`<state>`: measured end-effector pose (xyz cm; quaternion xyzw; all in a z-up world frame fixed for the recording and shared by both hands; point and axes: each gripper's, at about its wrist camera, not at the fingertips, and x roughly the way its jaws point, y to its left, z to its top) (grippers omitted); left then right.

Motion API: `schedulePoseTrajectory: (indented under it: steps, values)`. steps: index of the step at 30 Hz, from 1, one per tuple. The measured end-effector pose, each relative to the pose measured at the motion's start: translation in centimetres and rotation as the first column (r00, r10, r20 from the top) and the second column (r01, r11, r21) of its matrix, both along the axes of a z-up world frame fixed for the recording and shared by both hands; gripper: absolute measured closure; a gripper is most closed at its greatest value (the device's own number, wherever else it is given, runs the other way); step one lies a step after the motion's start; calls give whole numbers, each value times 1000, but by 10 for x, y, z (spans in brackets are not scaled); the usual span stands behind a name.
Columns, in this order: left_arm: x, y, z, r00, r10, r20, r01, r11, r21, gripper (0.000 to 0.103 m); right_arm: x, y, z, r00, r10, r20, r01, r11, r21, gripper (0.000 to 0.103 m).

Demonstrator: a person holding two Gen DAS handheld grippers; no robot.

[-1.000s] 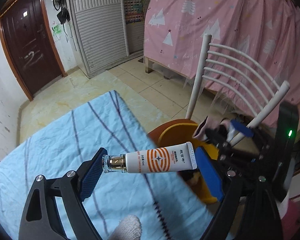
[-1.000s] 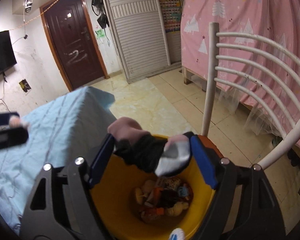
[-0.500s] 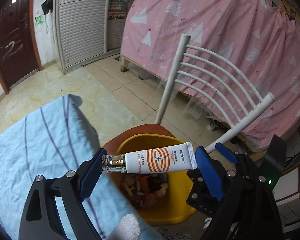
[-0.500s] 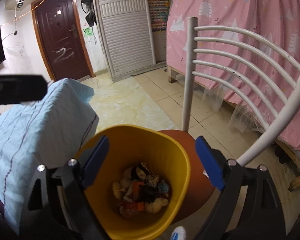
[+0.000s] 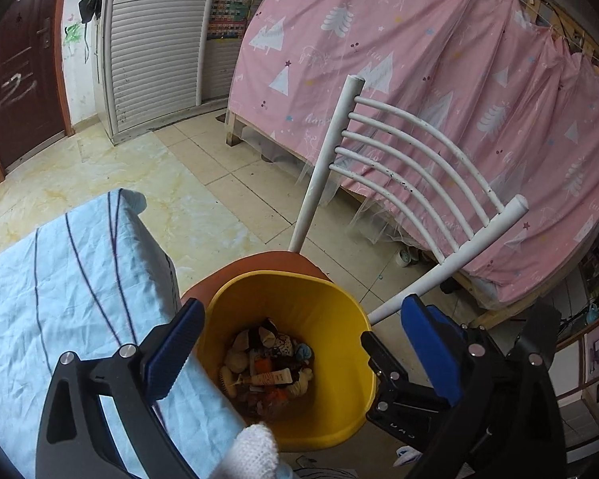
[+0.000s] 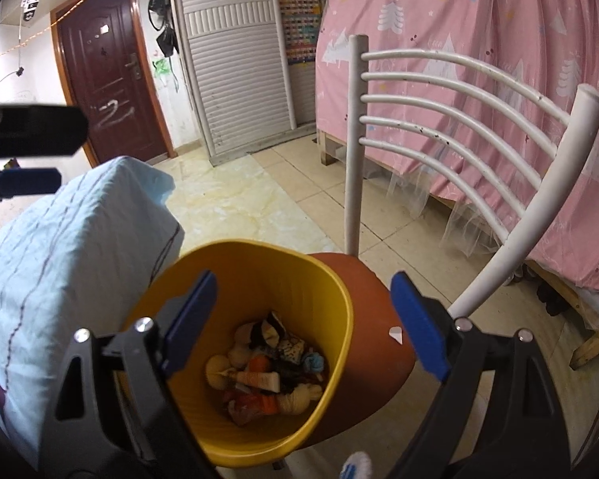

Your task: Collect trash

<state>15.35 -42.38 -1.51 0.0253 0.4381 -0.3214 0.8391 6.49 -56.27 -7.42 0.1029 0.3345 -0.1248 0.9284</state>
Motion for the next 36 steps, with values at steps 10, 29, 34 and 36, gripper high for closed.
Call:
schedulePoseTrajectory:
  steps: [10, 29, 34, 36]
  values:
    - [-11, 47, 24, 997, 60, 54, -58, 998, -32, 13, -10, 31, 33, 997, 33, 64, -30, 999, -39, 12]
    - [-38, 202, 45, 890, 380, 252, -405, 913, 51, 11, -11, 157, 90, 946, 269, 179, -253, 961, -111, 6]
    - [-42, 244, 45, 852, 459, 251, -481, 876, 28, 11, -10, 194, 97, 925, 334, 182, -316, 941, -121, 6]
    - [-44, 261, 44, 837, 487, 249, -507, 862, 21, 11, -9, 208, 100, 917, 357, 179, -338, 932, -130, 6]
